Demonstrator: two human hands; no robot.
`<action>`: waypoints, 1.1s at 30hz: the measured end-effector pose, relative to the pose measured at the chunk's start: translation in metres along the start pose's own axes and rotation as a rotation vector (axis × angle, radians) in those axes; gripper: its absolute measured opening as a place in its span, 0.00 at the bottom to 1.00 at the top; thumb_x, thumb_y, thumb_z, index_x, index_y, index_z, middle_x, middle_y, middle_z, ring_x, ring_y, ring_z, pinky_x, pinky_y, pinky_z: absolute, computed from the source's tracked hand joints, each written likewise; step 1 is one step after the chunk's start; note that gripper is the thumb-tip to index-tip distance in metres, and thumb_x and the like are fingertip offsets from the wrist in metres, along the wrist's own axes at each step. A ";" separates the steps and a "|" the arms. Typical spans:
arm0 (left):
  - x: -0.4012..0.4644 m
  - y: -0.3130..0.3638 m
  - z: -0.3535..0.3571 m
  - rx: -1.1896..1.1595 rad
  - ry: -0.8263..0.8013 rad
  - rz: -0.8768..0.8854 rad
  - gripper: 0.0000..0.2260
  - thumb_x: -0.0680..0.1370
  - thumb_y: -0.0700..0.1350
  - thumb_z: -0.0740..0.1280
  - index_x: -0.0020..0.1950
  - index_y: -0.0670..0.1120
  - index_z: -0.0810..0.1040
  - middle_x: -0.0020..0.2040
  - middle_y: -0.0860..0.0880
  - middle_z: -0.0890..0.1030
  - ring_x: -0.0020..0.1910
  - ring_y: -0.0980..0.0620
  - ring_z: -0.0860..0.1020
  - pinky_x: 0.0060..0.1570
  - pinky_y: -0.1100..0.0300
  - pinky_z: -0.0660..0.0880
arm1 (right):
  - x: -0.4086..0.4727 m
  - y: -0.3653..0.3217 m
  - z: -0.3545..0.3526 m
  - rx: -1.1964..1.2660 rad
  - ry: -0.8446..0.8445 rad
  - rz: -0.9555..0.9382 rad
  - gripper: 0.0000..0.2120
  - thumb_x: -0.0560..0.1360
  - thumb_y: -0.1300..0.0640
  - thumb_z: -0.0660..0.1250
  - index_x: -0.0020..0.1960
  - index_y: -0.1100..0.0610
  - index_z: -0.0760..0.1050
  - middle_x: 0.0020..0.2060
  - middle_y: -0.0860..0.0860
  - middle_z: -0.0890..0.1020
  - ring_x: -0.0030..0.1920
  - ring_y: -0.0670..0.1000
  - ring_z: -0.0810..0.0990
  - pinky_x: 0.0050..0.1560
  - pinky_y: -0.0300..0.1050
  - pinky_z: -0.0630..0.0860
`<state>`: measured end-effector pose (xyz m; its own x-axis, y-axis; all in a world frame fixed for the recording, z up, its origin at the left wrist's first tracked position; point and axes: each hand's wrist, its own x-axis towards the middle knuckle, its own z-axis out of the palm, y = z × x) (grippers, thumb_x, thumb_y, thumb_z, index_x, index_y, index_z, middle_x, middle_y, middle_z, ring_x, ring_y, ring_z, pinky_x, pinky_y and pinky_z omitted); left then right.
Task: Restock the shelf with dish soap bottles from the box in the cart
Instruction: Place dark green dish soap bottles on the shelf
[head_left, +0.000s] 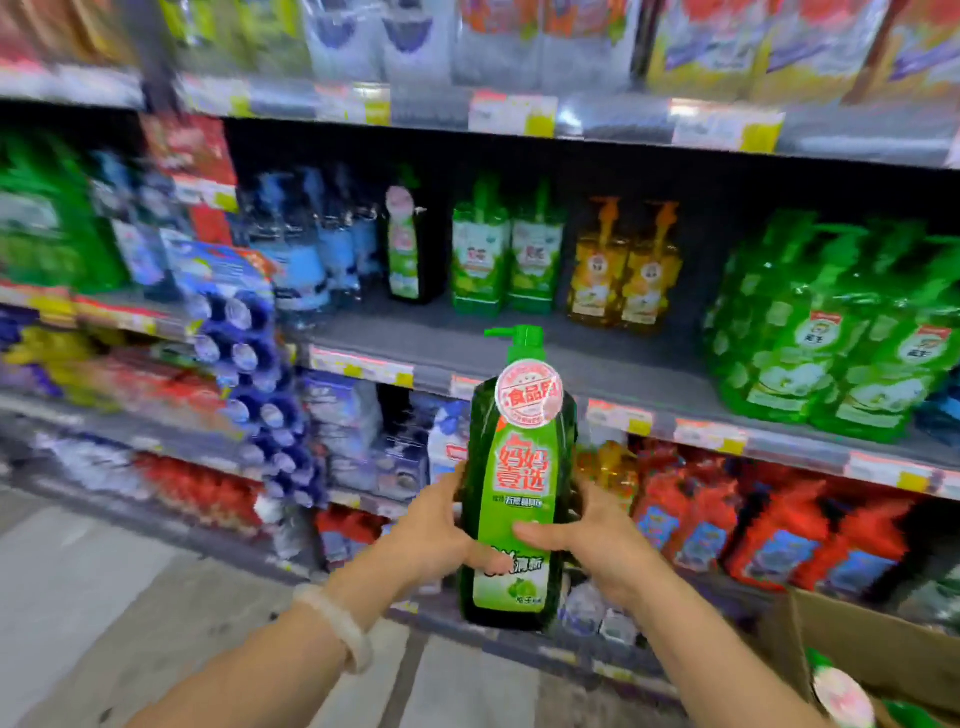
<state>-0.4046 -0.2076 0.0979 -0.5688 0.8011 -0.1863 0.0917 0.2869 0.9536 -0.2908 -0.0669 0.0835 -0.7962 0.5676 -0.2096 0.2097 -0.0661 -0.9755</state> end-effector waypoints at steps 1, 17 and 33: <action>0.000 -0.001 -0.017 -0.006 0.029 0.005 0.37 0.61 0.30 0.78 0.66 0.44 0.69 0.54 0.51 0.80 0.50 0.54 0.79 0.43 0.65 0.79 | 0.009 -0.007 0.015 0.007 -0.020 -0.026 0.30 0.59 0.68 0.79 0.58 0.56 0.72 0.44 0.48 0.84 0.39 0.41 0.84 0.35 0.34 0.79; 0.166 0.040 -0.213 0.063 0.260 0.228 0.33 0.61 0.30 0.77 0.59 0.52 0.70 0.51 0.59 0.81 0.50 0.63 0.79 0.47 0.65 0.77 | 0.238 -0.124 0.129 -0.062 -0.050 -0.383 0.34 0.59 0.66 0.80 0.56 0.46 0.67 0.48 0.41 0.79 0.48 0.37 0.79 0.44 0.34 0.76; 0.346 0.011 -0.309 0.131 0.179 0.221 0.30 0.61 0.35 0.78 0.57 0.50 0.69 0.56 0.47 0.80 0.59 0.47 0.78 0.60 0.49 0.74 | 0.409 -0.123 0.171 -0.189 0.117 -0.333 0.43 0.62 0.66 0.78 0.70 0.55 0.59 0.57 0.51 0.79 0.59 0.51 0.78 0.60 0.48 0.75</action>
<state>-0.8524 -0.0896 0.1169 -0.6574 0.7495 0.0777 0.3267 0.1906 0.9257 -0.7394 0.0329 0.1060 -0.7706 0.6226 0.1359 0.0600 0.2831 -0.9572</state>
